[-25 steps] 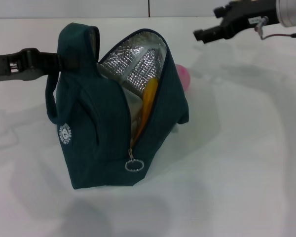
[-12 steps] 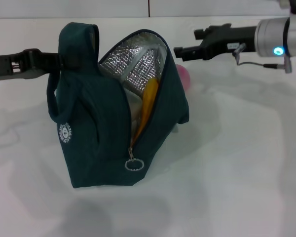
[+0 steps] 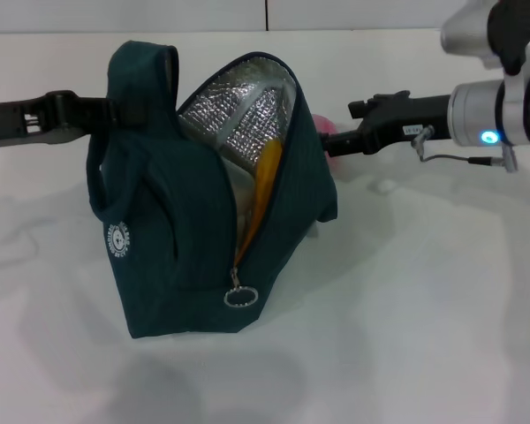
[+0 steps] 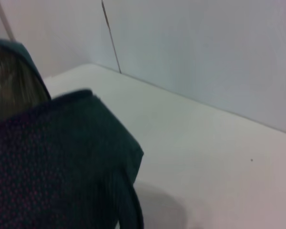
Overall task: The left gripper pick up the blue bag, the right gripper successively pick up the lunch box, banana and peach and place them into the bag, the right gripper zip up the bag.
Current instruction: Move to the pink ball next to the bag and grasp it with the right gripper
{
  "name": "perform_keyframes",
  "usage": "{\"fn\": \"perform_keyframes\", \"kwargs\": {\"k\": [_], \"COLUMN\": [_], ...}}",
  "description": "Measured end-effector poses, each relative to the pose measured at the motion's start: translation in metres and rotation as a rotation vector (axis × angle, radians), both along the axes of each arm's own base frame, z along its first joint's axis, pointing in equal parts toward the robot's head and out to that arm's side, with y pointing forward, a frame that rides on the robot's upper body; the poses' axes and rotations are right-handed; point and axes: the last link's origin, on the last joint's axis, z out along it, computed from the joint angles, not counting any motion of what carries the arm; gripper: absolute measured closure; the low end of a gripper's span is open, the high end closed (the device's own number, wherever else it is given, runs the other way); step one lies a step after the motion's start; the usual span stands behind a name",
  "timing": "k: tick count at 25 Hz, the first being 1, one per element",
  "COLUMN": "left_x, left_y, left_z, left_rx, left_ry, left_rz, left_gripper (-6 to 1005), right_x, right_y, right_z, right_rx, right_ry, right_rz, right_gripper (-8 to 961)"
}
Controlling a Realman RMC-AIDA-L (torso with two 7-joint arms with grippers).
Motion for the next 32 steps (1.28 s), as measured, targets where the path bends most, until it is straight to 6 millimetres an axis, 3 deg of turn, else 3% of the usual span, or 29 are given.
{"fn": "perform_keyframes", "kwargs": {"k": [32], "left_x": [0.001], "left_y": [-0.002], "left_z": [-0.009], "left_rx": [-0.014], "left_ry": [-0.010], "left_rz": [-0.005], "left_gripper": [918], "right_x": [-0.004], "right_y": [-0.001], "right_z": [-0.018], "right_rx": [0.054], "right_ry": [-0.060], "right_rz": [0.084], "right_gripper": [117]}}
